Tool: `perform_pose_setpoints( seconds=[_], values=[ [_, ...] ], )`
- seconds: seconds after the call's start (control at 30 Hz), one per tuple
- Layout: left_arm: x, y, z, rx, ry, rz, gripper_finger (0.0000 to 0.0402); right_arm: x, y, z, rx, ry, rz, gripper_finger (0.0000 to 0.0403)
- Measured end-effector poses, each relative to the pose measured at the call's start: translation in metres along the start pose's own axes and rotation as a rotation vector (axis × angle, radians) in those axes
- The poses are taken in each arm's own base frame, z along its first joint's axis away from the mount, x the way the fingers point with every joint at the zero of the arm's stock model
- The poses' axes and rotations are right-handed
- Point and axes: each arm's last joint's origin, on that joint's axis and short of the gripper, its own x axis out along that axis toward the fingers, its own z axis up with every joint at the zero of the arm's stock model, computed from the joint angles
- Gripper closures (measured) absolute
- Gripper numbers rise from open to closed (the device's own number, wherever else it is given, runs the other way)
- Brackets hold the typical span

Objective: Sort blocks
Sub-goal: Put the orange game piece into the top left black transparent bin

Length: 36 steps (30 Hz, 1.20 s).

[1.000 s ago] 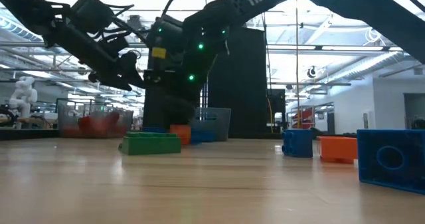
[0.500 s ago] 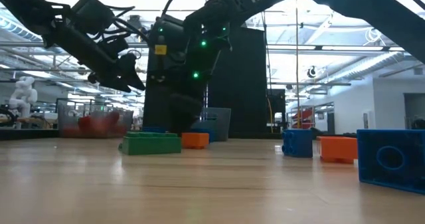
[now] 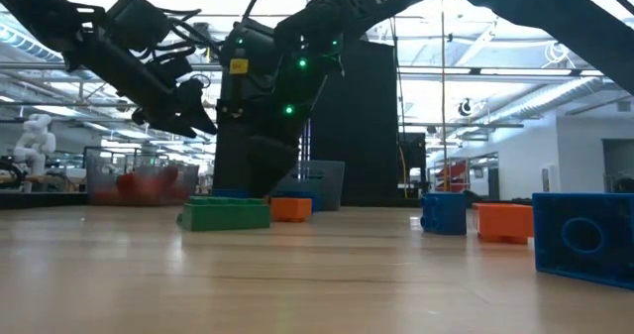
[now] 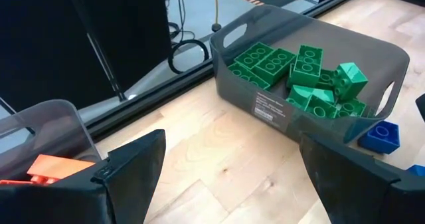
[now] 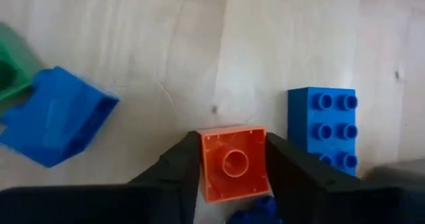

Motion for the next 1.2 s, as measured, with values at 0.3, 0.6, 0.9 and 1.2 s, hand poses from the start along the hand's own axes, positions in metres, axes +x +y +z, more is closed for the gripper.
perform_pose_setpoints(
  seconds=[0.3, 0.6, 0.9, 1.2],
  values=[
    [0.0, 0.0, -0.002, 0.005, 0.023, 0.003, 0.0052, 0.0, 0.0, 0.0, -0.007, -0.005, 0.017, 0.0291],
    [0.0, -0.001, 0.0, -0.001, 0.003, -0.027, 0.0052, -0.062, -0.004, 0.021, -0.045, -0.132, -0.012, 0.029],
    [-0.006, -0.016, 0.025, 0.035, -0.244, -0.352, 0.0052, -0.199, -0.026, 0.03, -0.059, -0.392, -0.093, 0.029],
    [-0.033, -0.043, 0.054, 0.315, -0.709, -0.536, 0.0052, -0.319, -0.021, 0.013, -0.058, -0.675, -0.087, 0.0291]
  ],
)
